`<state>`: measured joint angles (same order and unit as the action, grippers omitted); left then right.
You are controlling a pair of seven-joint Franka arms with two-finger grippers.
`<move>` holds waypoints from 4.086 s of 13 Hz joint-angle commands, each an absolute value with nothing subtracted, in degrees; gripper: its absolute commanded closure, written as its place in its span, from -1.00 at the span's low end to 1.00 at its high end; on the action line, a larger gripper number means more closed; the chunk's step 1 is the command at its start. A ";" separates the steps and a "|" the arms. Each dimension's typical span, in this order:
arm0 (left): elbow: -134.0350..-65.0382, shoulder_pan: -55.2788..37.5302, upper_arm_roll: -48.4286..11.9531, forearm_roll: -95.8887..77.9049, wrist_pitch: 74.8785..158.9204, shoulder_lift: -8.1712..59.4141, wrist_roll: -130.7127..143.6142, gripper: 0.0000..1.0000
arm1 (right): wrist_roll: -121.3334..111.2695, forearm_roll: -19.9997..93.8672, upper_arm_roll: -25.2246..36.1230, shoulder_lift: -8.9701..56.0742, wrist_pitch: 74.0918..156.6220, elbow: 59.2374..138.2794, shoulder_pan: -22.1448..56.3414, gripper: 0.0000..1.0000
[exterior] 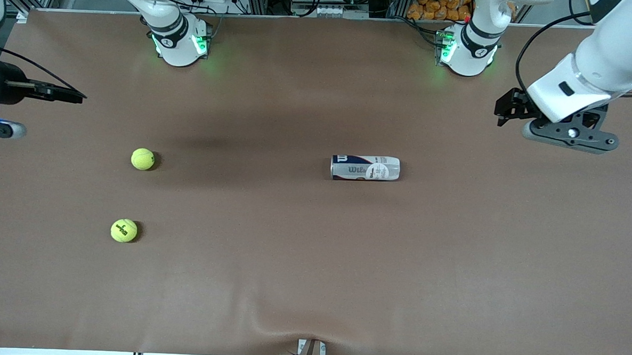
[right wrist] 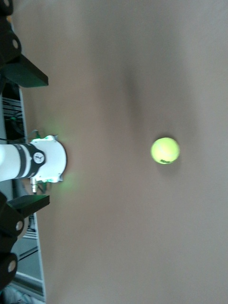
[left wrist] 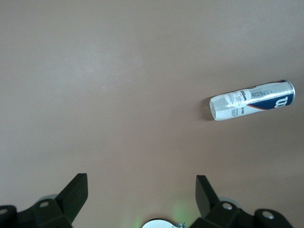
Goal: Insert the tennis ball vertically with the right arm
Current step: 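Reach the left gripper to the tube while the right gripper reaches a ball, then grasp the tube with the left gripper while the right gripper grasps a ball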
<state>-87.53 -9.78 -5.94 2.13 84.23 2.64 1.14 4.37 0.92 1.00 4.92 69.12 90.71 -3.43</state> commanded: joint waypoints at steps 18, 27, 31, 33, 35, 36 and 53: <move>-88.32 -23.38 -8.70 8.96 91.41 18.45 -25.62 -1.00 | 5.19 0.70 0.79 8.43 104.13 102.66 -2.46 -1.00; -89.21 -33.49 -8.79 20.83 92.37 26.44 -38.94 -1.00 | 5.27 0.88 0.70 23.98 123.01 101.34 -0.35 -1.00; -89.82 -33.57 -8.96 20.83 98.25 31.10 -38.85 -1.00 | 4.31 0.00 0.79 28.82 126.91 98.89 -0.97 -1.00; -89.91 -34.80 -8.97 20.74 98.44 32.34 -37.10 -1.00 | 4.22 -0.87 0.79 32.15 127.87 95.47 -0.97 -1.00; -90.35 -36.73 -8.96 20.92 98.18 32.96 -29.76 -1.00 | 4.22 -5.69 0.79 35.76 128.84 92.12 -1.23 -1.00; -90.87 -37.61 -8.96 21.18 98.26 33.05 -26.92 -1.00 | 3.35 -7.89 0.79 36.29 129.72 91.85 -1.40 -1.00; -94.04 -39.11 -9.23 28.92 105.64 38.49 -33.40 -1.00 | -2.99 -8.61 0.79 41.13 134.55 93.16 -2.55 -1.00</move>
